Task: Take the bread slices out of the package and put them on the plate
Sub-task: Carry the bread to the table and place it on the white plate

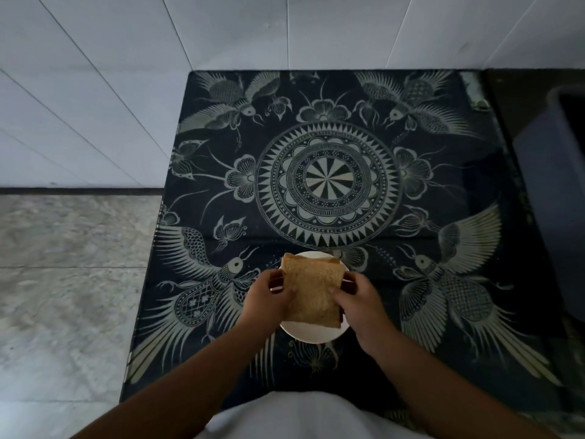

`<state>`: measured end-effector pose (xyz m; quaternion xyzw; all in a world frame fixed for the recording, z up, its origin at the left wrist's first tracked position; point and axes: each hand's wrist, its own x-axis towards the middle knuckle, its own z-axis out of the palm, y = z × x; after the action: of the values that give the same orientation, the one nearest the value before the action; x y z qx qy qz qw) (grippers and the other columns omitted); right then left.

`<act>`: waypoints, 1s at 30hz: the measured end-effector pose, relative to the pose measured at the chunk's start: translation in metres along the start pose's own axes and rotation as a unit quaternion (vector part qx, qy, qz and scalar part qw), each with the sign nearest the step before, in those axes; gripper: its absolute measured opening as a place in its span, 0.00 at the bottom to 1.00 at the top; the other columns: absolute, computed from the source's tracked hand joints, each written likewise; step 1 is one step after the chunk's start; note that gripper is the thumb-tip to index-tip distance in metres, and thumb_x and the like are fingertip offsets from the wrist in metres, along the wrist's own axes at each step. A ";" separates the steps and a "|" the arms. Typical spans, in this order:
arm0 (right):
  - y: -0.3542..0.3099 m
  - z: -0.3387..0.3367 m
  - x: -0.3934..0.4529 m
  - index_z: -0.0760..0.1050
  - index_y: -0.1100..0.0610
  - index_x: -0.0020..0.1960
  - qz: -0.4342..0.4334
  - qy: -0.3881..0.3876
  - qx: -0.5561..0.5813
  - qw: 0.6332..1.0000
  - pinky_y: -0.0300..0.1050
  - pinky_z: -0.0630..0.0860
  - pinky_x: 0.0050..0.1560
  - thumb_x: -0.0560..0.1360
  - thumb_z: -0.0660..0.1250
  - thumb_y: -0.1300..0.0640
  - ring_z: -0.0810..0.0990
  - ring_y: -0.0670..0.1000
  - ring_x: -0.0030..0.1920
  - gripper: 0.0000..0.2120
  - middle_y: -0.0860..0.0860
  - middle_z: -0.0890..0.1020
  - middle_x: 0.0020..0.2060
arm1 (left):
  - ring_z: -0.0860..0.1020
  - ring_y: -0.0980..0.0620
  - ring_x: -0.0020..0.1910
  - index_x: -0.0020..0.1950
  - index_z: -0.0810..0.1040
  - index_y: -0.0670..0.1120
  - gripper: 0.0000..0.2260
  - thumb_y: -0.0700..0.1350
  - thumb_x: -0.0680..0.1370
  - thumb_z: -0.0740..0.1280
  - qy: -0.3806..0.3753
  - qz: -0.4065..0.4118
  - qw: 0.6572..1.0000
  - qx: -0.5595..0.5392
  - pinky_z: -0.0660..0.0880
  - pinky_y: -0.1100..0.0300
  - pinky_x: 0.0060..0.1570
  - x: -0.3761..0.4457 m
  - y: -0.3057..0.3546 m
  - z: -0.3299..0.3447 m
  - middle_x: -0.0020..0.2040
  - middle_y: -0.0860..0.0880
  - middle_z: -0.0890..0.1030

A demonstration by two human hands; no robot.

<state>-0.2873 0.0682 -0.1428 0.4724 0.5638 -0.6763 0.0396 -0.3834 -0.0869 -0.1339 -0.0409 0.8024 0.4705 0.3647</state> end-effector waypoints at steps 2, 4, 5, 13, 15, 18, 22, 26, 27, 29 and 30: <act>-0.003 0.002 0.009 0.74 0.48 0.58 -0.001 0.005 -0.014 1.000 0.59 0.79 0.56 0.75 0.71 0.60 0.80 0.54 0.55 0.15 0.52 0.82 0.54 | 0.80 0.53 0.52 0.65 0.74 0.49 0.19 0.47 0.75 0.72 0.003 0.004 1.000 0.009 0.80 0.49 0.53 0.009 0.001 0.002 0.56 0.52 0.82; -0.005 0.005 0.016 0.75 0.50 0.60 -0.005 0.011 -0.029 0.999 0.61 0.78 0.57 0.75 0.70 0.60 0.81 0.54 0.55 0.15 0.52 0.82 0.54 | 0.80 0.54 0.53 0.67 0.73 0.50 0.20 0.45 0.75 0.72 -0.006 0.007 1.000 0.016 0.79 0.53 0.51 0.017 0.002 0.004 0.56 0.52 0.81; -0.005 0.006 0.019 0.75 0.51 0.61 -0.008 0.016 -0.037 0.999 0.62 0.78 0.57 0.75 0.70 0.60 0.81 0.54 0.54 0.15 0.52 0.82 0.54 | 0.79 0.53 0.53 0.67 0.72 0.50 0.21 0.44 0.75 0.71 -0.012 0.008 1.000 0.019 0.79 0.54 0.51 0.019 0.002 0.006 0.57 0.52 0.80; -0.010 0.007 0.026 0.72 0.47 0.61 -0.028 0.015 -0.094 0.995 0.58 0.78 0.56 0.76 0.70 0.58 0.79 0.52 0.55 0.17 0.48 0.80 0.54 | 0.76 0.48 0.58 0.71 0.68 0.47 0.28 0.43 0.72 0.71 -0.025 0.021 0.998 0.056 0.77 0.47 0.58 0.029 0.002 0.020 0.62 0.46 0.75; -0.011 0.006 0.026 0.71 0.45 0.61 -0.034 0.006 -0.102 0.994 0.54 0.78 0.53 0.76 0.69 0.59 0.78 0.51 0.56 0.17 0.47 0.79 0.54 | 0.71 0.49 0.61 0.73 0.65 0.48 0.31 0.44 0.72 0.70 -0.027 0.018 0.997 0.076 0.74 0.50 0.60 0.028 0.002 0.024 0.66 0.47 0.68; -0.010 0.007 0.023 0.72 0.49 0.63 -0.046 0.008 -0.128 0.991 0.57 0.78 0.55 0.75 0.69 0.58 0.78 0.52 0.57 0.17 0.51 0.78 0.58 | 0.65 0.47 0.63 0.75 0.60 0.50 0.33 0.46 0.72 0.69 -0.018 0.005 0.995 0.093 0.72 0.45 0.61 0.027 0.000 0.027 0.64 0.50 0.62; -0.007 0.010 0.019 0.69 0.55 0.71 -0.038 0.028 -0.155 0.987 0.60 0.78 0.58 0.74 0.69 0.58 0.76 0.55 0.60 0.26 0.55 0.72 0.62 | 0.70 0.52 0.56 0.73 0.64 0.50 0.30 0.44 0.73 0.70 -0.010 0.010 0.998 0.069 0.72 0.58 0.48 0.026 0.000 0.027 0.62 0.50 0.66; -0.006 0.010 0.017 0.69 0.54 0.70 -0.036 0.024 -0.141 0.989 0.61 0.78 0.58 0.74 0.69 0.58 0.76 0.55 0.61 0.26 0.55 0.74 0.63 | 0.72 0.52 0.56 0.72 0.66 0.49 0.27 0.45 0.74 0.69 -0.014 0.019 0.998 0.063 0.73 0.62 0.44 0.025 0.000 0.026 0.60 0.49 0.68; -0.006 0.009 0.016 0.69 0.54 0.70 -0.034 0.022 -0.137 0.990 0.60 0.78 0.58 0.73 0.70 0.57 0.76 0.55 0.60 0.26 0.55 0.74 0.62 | 0.73 0.51 0.57 0.72 0.66 0.49 0.27 0.45 0.75 0.69 -0.013 0.021 0.998 0.064 0.73 0.63 0.44 0.024 0.001 0.026 0.61 0.49 0.68; -0.004 0.008 0.014 0.71 0.53 0.68 -0.034 0.021 -0.130 0.991 0.60 0.79 0.57 0.72 0.71 0.56 0.77 0.53 0.59 0.25 0.54 0.75 0.61 | 0.73 0.50 0.57 0.72 0.66 0.49 0.27 0.45 0.75 0.69 -0.011 0.026 0.997 0.065 0.75 0.61 0.47 0.022 0.001 0.025 0.62 0.48 0.69; -0.003 0.008 0.012 0.71 0.52 0.67 -0.035 0.022 -0.126 0.991 0.59 0.79 0.56 0.72 0.71 0.56 0.77 0.52 0.58 0.24 0.53 0.75 0.60 | 0.73 0.50 0.58 0.73 0.66 0.49 0.27 0.45 0.75 0.69 -0.012 0.028 0.997 0.065 0.75 0.59 0.49 0.020 0.000 0.025 0.62 0.48 0.69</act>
<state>-0.3009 0.0686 -0.1497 0.4581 0.6612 -0.5907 0.0627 -0.3843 -0.0622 -0.1536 0.0111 0.8279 0.4276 0.3628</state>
